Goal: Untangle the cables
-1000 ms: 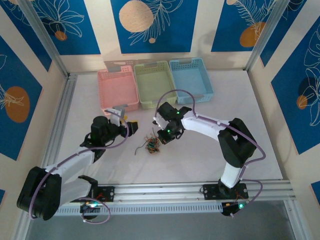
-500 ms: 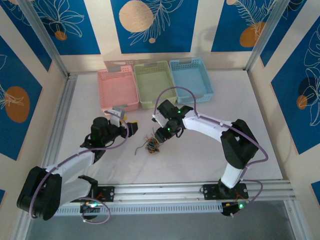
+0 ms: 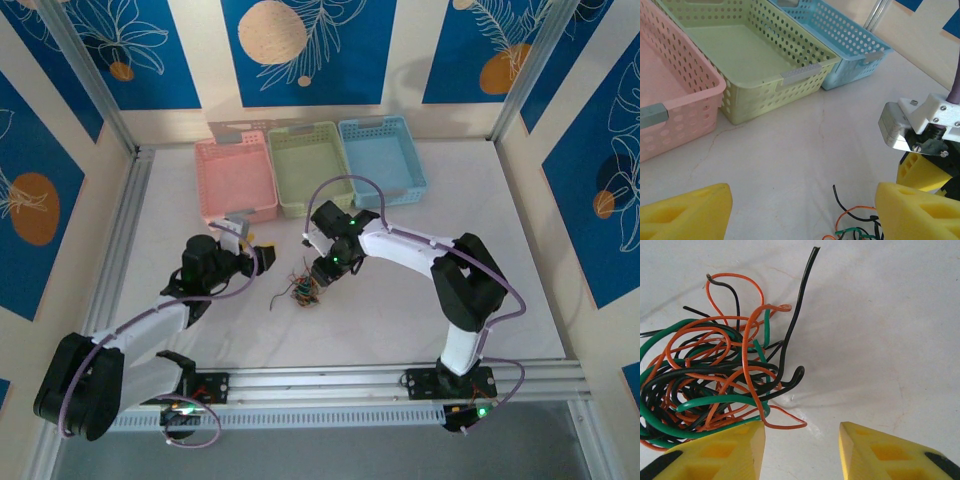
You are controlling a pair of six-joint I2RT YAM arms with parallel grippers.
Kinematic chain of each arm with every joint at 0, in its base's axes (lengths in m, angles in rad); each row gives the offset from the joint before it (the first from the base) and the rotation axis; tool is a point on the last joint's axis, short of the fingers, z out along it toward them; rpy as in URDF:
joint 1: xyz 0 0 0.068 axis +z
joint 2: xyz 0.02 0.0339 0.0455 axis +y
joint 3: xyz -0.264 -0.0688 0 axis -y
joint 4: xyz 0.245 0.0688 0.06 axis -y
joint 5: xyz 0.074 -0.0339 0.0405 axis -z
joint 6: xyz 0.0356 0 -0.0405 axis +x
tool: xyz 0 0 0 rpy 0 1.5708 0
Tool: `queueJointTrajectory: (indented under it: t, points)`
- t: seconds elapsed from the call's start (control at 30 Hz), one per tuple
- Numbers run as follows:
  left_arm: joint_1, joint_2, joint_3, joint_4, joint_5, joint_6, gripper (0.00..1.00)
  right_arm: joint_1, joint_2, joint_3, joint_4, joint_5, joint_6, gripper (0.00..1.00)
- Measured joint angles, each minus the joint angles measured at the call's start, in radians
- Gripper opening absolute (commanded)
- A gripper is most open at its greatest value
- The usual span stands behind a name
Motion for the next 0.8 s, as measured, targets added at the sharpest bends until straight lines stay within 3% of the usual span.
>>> queueJointTrajectory:
  t: [0.13, 0.37, 0.8]
  points:
    - [0.0, 0.002, 0.0, 0.0, -0.008, -0.004, 0.75, 0.015, -0.043, -0.002, 0.005, -0.001, 0.001, 0.51]
    - [0.0, 0.005, 0.0, 0.0, -0.027, -0.008, 0.75, -0.011, -0.14, 0.005, 0.037, -0.087, 0.005, 0.49]
    - [0.0, 0.021, 0.0, 0.0, -0.041, -0.023, 0.75, -0.008, 0.113, 0.205, -0.031, -0.138, 0.011, 0.44]
